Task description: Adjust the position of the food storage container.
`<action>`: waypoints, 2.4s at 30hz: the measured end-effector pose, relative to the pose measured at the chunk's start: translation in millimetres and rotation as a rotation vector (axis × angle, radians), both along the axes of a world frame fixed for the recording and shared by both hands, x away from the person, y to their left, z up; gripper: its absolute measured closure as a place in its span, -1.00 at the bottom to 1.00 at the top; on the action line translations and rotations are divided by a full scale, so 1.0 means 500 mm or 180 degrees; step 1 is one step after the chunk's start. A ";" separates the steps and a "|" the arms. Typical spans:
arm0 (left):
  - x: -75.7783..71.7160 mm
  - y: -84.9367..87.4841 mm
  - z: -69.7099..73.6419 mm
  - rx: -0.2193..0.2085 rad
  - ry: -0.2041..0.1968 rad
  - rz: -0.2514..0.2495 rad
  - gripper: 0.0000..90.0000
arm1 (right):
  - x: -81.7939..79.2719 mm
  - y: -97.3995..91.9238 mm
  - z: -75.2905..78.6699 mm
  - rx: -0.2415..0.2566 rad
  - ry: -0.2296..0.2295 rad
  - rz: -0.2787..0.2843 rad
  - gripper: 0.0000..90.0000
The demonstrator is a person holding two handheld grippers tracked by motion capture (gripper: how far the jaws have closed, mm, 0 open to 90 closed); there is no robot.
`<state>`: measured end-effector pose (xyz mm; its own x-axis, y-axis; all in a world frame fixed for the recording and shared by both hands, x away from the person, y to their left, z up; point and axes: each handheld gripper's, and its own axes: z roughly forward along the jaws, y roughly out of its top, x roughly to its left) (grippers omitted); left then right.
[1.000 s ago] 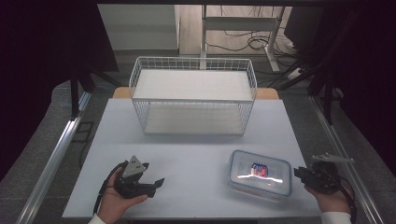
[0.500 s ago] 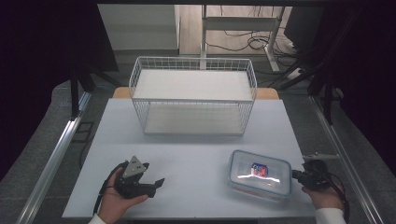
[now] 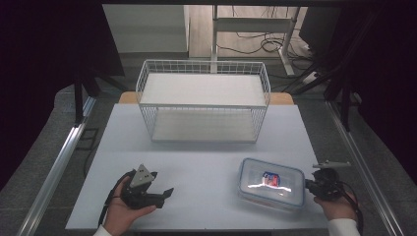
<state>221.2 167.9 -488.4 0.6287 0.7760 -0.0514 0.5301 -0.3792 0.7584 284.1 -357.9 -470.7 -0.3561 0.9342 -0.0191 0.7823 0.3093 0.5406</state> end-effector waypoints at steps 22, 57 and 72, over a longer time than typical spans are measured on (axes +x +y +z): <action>0.006 0.017 0.002 -0.0024 -0.0015 0.0085 -0.52 | 0.031 0.145 0.002 -0.0021 -0.0023 0.0440 0.98; 0.014 0.044 0.007 -0.0208 -0.0009 0.0263 -0.52 | 0.073 0.389 -0.023 -0.0067 0.0063 0.1346 0.97; 0.014 0.046 0.009 -0.0286 0.0029 0.0255 -0.53 | 0.042 0.310 0.016 0.0268 -0.0210 0.1173 0.97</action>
<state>228.0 190.8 -484.0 0.5639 0.8157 -0.1286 0.5631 -0.2659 0.7824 305.0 -202.9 -462.7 -0.6690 0.7431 0.0179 0.5896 0.5158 0.6216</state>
